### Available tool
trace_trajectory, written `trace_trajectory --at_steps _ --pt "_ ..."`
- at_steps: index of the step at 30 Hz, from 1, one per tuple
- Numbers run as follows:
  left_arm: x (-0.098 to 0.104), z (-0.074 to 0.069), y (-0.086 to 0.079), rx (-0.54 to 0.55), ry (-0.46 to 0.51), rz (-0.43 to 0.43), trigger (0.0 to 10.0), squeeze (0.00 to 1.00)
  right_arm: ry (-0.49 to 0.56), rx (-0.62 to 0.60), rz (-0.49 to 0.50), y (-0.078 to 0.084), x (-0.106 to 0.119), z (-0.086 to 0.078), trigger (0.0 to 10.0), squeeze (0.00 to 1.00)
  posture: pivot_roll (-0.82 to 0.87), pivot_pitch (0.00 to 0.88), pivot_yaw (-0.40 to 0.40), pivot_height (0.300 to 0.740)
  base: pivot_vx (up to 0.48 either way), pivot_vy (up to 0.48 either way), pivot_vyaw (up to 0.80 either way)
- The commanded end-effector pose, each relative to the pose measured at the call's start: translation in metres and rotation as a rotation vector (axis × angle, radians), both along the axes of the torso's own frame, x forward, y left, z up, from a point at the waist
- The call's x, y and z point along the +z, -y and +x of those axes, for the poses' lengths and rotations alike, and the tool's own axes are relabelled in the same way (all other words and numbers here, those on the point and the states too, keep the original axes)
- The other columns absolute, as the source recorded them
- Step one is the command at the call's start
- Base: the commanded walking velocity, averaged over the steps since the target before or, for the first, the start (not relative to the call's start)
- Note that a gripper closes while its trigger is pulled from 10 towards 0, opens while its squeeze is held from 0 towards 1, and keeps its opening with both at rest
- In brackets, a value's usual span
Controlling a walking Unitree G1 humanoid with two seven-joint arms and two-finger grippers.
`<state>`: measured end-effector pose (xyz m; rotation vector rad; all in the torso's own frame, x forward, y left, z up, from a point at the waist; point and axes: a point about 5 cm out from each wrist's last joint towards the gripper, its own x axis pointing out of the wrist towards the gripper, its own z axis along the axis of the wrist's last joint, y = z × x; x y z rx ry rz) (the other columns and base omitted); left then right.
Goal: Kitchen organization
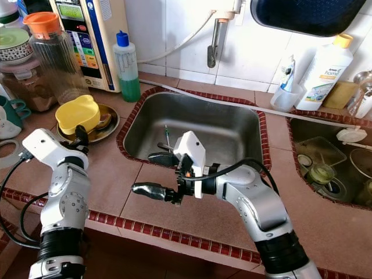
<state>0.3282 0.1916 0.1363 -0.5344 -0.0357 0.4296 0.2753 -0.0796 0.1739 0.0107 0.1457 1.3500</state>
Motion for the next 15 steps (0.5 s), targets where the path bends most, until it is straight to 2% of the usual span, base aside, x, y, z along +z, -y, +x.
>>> trace_trajectory --at_steps 1,15 --pt "0.0028 0.0023 0.0008 0.004 0.006 0.003 0.0 0.0 0.022 0.018 0.0 -0.0014 0.0046 -0.0035 10.0 0.0 0.06 0.059 -0.025 0.74 0.0 0.0 0.0" --pt "0.0034 0.0023 -0.0015 0.019 0.007 0.004 0.0 0.0 0.028 0.009 -0.003 -0.0015 0.0045 -0.0018 10.0 0.0 0.07 0.059 -0.024 0.74 0.0 0.0 0.0"
